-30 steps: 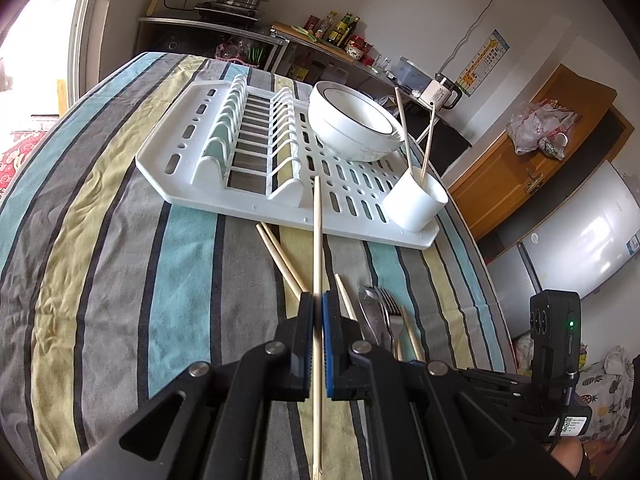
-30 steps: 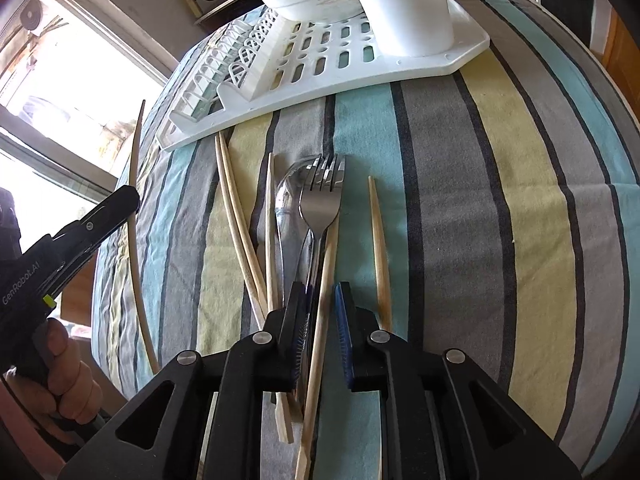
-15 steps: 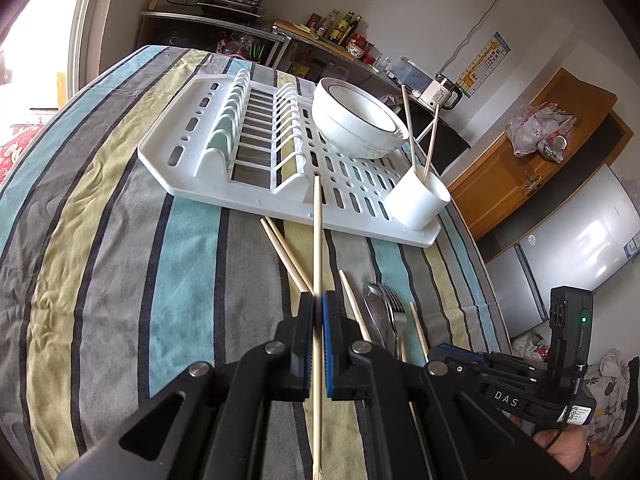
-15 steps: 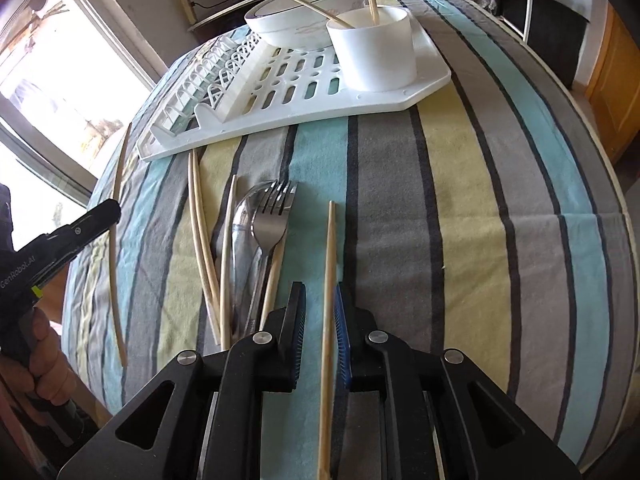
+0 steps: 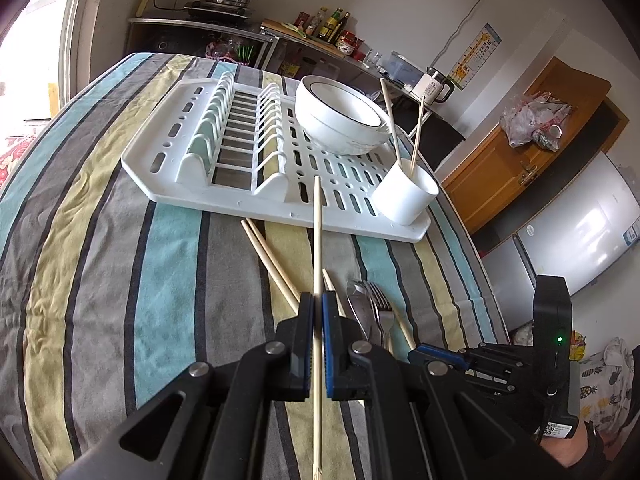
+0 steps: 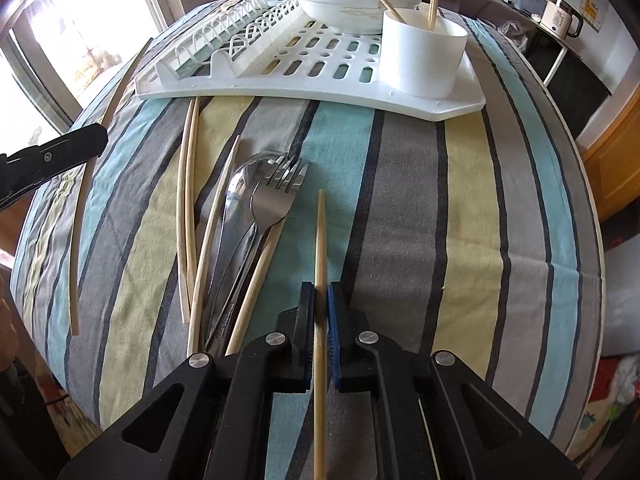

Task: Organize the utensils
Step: 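Lift both held chopsticks upright toward the white cup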

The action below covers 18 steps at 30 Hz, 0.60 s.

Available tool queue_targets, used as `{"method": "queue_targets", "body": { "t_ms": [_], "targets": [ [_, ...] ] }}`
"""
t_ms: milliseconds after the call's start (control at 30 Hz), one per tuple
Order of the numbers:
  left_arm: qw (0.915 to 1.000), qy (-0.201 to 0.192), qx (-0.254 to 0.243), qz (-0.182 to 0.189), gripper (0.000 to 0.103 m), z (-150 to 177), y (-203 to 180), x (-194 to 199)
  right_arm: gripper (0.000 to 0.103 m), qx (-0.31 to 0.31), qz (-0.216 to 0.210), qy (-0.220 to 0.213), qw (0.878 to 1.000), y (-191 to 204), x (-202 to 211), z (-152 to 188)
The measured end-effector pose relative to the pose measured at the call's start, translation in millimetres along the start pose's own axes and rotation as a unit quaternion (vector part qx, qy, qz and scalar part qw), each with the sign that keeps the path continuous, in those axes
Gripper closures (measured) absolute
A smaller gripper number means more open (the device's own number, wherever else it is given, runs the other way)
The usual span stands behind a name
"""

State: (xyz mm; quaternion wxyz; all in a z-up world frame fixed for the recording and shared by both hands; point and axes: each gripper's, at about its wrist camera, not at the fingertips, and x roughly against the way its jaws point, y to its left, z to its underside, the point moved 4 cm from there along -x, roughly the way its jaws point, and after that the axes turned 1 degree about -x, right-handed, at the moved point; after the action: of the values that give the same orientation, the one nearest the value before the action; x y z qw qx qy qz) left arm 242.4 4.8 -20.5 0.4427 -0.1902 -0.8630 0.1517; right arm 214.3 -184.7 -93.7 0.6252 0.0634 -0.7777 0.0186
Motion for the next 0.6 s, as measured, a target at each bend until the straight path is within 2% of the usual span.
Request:
{"method": "queue_targets", "body": {
  "t_ms": [267, 467, 600],
  "targets": [
    [0.9999, -0.005, -0.011, 0.002, 0.098, -3, -10, 5, 0.097, -0.031, -0.051, -0.059, 0.996, -11, 37, 0],
    [0.9994, -0.02, -0.024, 0.012, 0.098, -7, -25, 15, 0.097, -0.046, -0.089, -0.13, 0.986, -22, 77, -1],
    [0.9982, -0.034, -0.045, 0.022, 0.098, -11, -39, 22, 0.097, -0.051, -0.105, -0.167, 0.979, -22, 84, -8]
  ]
}}
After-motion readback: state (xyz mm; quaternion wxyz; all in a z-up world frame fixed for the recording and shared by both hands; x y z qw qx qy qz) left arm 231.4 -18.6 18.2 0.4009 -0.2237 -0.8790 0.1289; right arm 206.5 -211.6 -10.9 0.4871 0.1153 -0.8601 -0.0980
